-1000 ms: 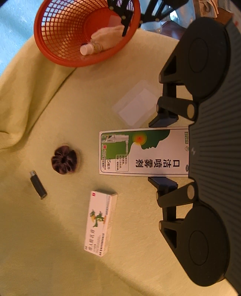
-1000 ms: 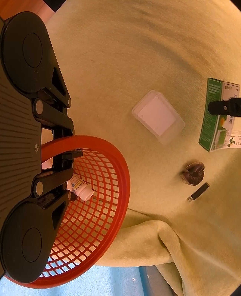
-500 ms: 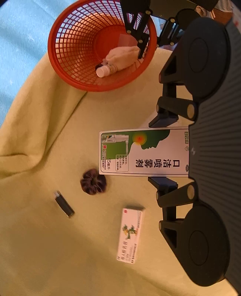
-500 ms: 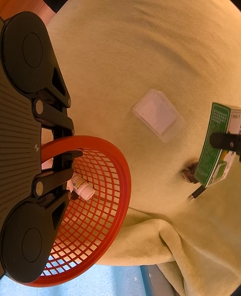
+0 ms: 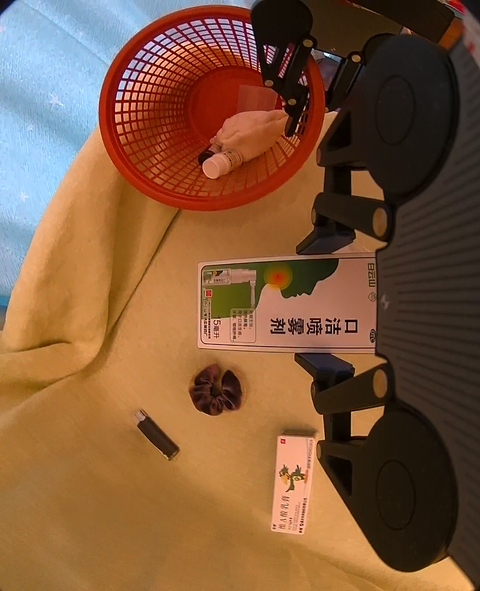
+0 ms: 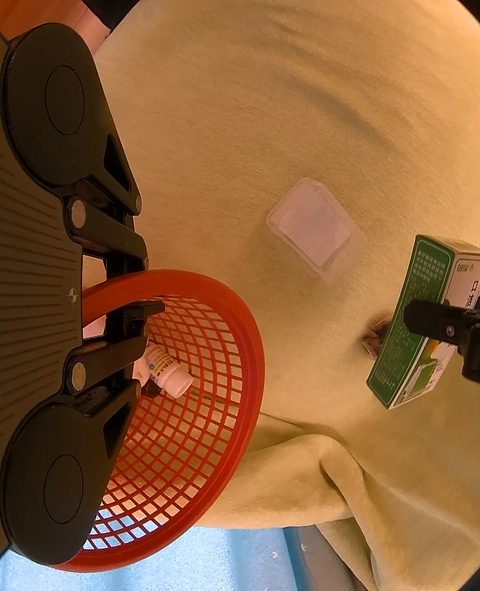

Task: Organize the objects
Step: 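Carry the green box with the left tool into the wastebasket and release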

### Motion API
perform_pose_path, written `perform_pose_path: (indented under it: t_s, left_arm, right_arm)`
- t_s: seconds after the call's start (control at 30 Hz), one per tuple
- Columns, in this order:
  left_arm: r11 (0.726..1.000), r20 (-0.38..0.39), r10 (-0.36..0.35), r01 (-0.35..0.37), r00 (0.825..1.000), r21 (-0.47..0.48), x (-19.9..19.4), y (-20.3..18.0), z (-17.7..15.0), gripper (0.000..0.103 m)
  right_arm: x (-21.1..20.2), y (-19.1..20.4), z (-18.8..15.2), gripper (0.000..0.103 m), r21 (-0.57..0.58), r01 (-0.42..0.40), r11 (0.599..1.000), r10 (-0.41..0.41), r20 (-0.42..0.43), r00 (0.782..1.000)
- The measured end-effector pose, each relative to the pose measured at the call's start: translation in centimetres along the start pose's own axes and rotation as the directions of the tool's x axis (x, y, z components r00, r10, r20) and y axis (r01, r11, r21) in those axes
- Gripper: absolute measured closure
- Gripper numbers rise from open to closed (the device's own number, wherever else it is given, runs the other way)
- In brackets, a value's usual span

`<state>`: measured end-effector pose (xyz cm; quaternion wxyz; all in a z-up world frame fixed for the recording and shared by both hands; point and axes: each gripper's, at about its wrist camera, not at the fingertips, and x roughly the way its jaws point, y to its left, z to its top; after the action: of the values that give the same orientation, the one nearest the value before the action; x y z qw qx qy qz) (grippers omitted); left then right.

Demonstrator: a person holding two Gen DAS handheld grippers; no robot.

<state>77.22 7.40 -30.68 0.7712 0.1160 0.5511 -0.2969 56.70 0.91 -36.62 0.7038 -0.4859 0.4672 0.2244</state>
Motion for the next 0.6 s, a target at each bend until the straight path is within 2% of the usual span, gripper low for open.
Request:
perform_pose_path:
  t_s: [0.17,0.33,0.6]
  left_arm:
    - [1.0,0.003,-0.01,0.01,1.0,0.019,-0.2,-0.7,0.7,0.054]
    - [0.998,0.015,-0.051,0.05,0.999,0.043,-0.6,-1.9,1.9,0.054]
    - [0.977,0.025,-0.173,0.169,0.985,0.129,-0.6,-5.3,4.7,0.054]
  right_arm:
    - [-0.1,0.0,-0.1,0.102,0.005,-0.002,1.0,0.002,0.001,1.0]
    - [-0.2,0.0,-0.2,0.102,0.009,-0.002,1.0,0.002,0.001,1.0]
    - [-0.2,-0.1,-0.4,0.102,0.015,-0.001,1.0,0.001,0.006,1.0]
